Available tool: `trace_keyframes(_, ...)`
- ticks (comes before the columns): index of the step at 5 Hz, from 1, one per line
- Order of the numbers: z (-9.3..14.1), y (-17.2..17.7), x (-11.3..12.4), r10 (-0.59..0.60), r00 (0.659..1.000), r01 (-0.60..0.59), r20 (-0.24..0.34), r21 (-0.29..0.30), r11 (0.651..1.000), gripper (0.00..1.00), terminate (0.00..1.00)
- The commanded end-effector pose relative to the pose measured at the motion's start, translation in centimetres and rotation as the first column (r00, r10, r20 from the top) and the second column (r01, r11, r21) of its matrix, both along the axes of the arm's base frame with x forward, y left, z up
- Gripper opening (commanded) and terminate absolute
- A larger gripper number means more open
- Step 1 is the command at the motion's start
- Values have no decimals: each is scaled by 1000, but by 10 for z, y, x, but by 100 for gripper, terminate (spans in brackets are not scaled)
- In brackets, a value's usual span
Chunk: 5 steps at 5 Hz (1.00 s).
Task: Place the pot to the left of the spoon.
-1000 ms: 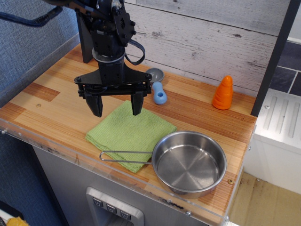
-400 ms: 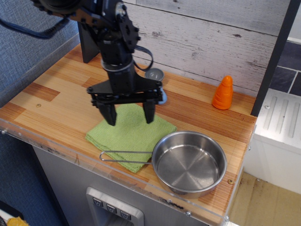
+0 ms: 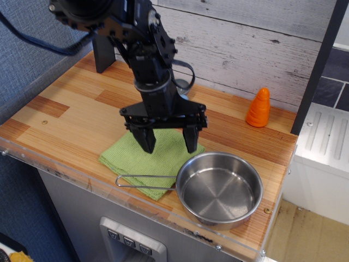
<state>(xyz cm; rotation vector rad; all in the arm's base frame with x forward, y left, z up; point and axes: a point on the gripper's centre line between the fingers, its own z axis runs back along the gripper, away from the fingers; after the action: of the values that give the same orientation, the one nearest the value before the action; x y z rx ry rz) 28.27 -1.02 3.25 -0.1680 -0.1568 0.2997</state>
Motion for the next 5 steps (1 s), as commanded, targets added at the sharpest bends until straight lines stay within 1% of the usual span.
trace_keyframes(1, -3, -31, -5, -279, 960, 279, 19, -16, 960, 100, 0)
trace_keyframes(2, 0, -42, -6, -354, 934, 355, 43, -2, 935, 100, 0)
trace_keyframes(3, -3, -49, -9, -389, 921, 389, 32, 19, 921, 100, 0)
trace_keyframes(4, -14, -52, -15, -409, 912, 409, 1, 40, 912, 0, 0)
trace_keyframes(5, -16, -51, -17, -397, 918, 397, -2, 44, 917, 0, 0)
